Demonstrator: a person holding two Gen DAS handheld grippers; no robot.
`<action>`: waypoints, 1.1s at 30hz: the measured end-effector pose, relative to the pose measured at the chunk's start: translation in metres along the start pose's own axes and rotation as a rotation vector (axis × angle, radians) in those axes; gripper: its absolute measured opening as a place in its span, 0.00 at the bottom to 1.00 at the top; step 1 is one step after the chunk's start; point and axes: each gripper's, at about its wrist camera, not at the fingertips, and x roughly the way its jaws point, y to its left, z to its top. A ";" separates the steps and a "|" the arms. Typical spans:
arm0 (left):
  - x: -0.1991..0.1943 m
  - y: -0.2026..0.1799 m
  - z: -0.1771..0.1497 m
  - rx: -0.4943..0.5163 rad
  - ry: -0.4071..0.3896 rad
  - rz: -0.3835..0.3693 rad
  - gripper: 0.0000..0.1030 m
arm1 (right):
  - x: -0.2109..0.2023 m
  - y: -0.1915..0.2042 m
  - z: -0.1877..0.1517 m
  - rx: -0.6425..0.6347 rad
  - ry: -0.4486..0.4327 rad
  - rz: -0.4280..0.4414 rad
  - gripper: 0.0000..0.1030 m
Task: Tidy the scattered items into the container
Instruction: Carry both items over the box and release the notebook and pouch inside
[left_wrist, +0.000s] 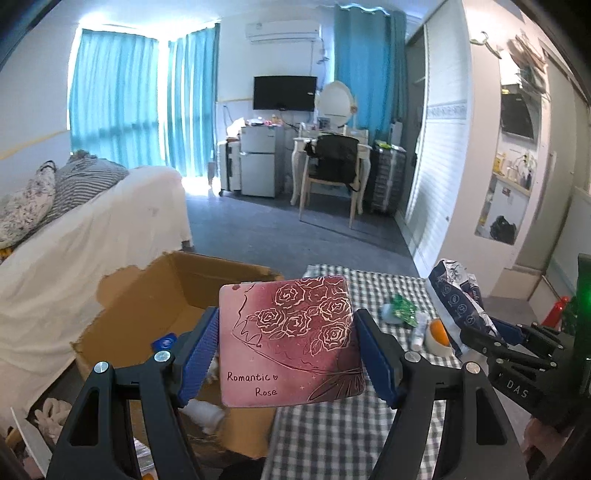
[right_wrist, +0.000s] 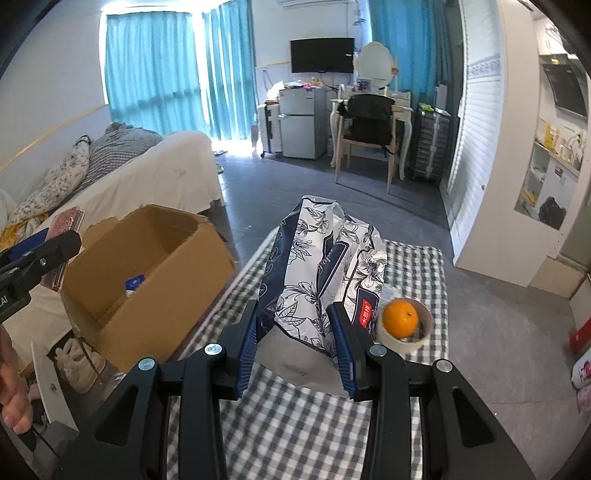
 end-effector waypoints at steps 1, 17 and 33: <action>-0.001 0.005 -0.001 -0.004 -0.002 0.005 0.71 | 0.001 0.004 0.002 -0.007 0.000 0.004 0.36; 0.019 0.104 -0.011 -0.104 0.037 0.119 0.71 | 0.046 0.101 0.035 -0.132 0.017 0.099 0.37; 0.083 0.163 -0.028 -0.157 0.143 0.220 0.71 | 0.121 0.181 0.058 -0.249 0.064 0.213 0.37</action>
